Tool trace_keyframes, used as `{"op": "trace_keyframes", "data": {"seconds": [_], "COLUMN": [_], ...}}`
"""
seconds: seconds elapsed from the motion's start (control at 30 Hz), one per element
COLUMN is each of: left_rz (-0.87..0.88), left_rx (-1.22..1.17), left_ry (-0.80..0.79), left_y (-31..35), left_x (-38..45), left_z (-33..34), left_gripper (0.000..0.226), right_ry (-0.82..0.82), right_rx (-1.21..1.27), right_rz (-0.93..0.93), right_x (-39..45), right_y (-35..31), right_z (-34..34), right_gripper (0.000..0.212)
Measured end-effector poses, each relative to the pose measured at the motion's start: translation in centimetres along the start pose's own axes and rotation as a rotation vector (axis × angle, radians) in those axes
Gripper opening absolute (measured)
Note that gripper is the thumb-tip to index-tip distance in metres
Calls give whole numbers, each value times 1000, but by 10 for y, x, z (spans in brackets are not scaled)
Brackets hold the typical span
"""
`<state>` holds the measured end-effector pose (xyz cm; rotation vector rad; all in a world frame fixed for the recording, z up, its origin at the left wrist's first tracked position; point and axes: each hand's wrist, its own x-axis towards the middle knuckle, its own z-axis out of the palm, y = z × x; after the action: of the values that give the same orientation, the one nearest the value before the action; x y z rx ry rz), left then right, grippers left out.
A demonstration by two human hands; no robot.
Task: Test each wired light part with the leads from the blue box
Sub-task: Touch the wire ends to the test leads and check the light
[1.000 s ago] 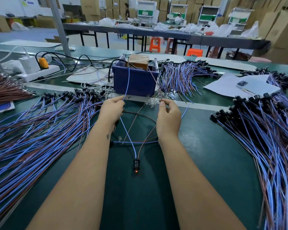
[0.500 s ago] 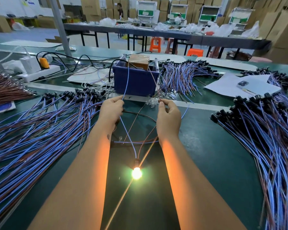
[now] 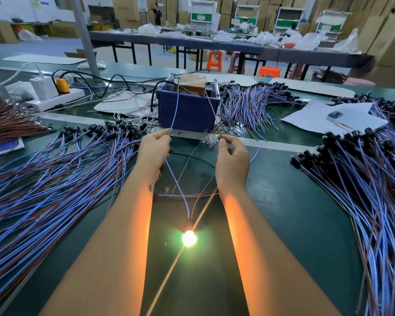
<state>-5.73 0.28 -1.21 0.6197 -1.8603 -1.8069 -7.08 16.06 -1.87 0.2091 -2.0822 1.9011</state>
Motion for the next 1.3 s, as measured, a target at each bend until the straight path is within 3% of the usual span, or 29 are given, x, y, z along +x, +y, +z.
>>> {"op": "trace_keyframes", "data": {"seconds": [0.17, 0.3, 0.4, 0.53, 0.63, 0.7, 0.83, 0.93, 1.07, 1.2, 1.3], "left_rz": [63, 1, 12, -54, -28, 5, 78, 152, 317, 612, 728], "left_rx": [32, -145, -176, -495, -636, -612, -502, -360, -78, 171, 258], "left_ry": [-180, -361, -354, -283, -246, -183, -48, -31, -137, -337, -552], "left_y": [12, 20, 18, 20, 18, 15, 12, 14, 26, 40, 42], "left_x": [-17, -30, -35, -33, -33, -34, -37, -46, -72, -119, -157], "left_z": [6, 14, 16, 9, 3, 4, 7, 11, 33, 70, 101], "left_gripper": [20, 21, 16, 13, 14, 13, 16, 11, 14, 13, 14], "right_ry": [-114, -225, -282, -402, -614, -660, -402, -182, -98, -25, 95], "right_rx": [40, 34, 67, 271, 313, 253, 442, 584, 655, 731, 565], "right_rz": [-134, -181, -124, 53, 34, -82, 25, 176, 269, 268, 257], "right_x": [-6, -12, -15, -14, -16, -19, -18, -10, 2, 28, 47], "right_y": [-10, -11, -11, -15, -16, -15, -19, -17, -18, -36, -53], "right_z": [7, 11, 9, 4, 2, 1, -6, -21, -58, -113, -160], "right_gripper": [20, 15, 19, 24, 53, 64, 20, 23, 28, 30, 22]}}
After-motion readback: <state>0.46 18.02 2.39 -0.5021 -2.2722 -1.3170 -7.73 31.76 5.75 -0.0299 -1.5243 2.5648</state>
